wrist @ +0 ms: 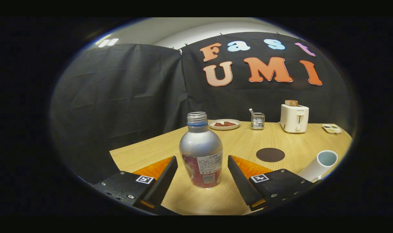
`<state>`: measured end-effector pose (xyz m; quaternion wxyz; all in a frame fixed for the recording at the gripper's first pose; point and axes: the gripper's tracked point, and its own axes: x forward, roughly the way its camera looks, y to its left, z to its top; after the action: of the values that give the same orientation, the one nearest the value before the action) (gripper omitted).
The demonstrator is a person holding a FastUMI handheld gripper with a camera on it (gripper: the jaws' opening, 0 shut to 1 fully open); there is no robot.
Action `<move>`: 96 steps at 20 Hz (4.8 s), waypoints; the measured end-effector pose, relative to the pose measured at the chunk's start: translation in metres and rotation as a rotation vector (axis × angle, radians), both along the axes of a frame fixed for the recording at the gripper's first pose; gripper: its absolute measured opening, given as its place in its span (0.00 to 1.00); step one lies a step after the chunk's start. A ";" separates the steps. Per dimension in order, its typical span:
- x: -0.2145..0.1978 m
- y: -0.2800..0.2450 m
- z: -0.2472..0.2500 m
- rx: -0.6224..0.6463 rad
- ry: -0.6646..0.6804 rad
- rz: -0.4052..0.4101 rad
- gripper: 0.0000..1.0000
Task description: Take the bottle from table, then pour the juice into the cup, finally place the bottle on the coaster
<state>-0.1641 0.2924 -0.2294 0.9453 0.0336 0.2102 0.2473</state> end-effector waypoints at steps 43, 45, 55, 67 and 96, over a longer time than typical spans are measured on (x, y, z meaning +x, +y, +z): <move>0.022 -0.030 -0.011 0.304 0.187 -0.319 0.80; 0.020 -0.039 -0.010 0.344 0.210 -0.354 0.79; 0.016 -0.047 -0.010 0.573 0.322 -0.450 0.80; 0.015 -0.079 -0.004 0.762 0.383 -0.575 0.80; 0.007 -0.108 0.001 1.184 0.579 -0.779 0.79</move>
<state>-0.1569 0.1842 -0.2286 0.6957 0.6696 0.2550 -0.0511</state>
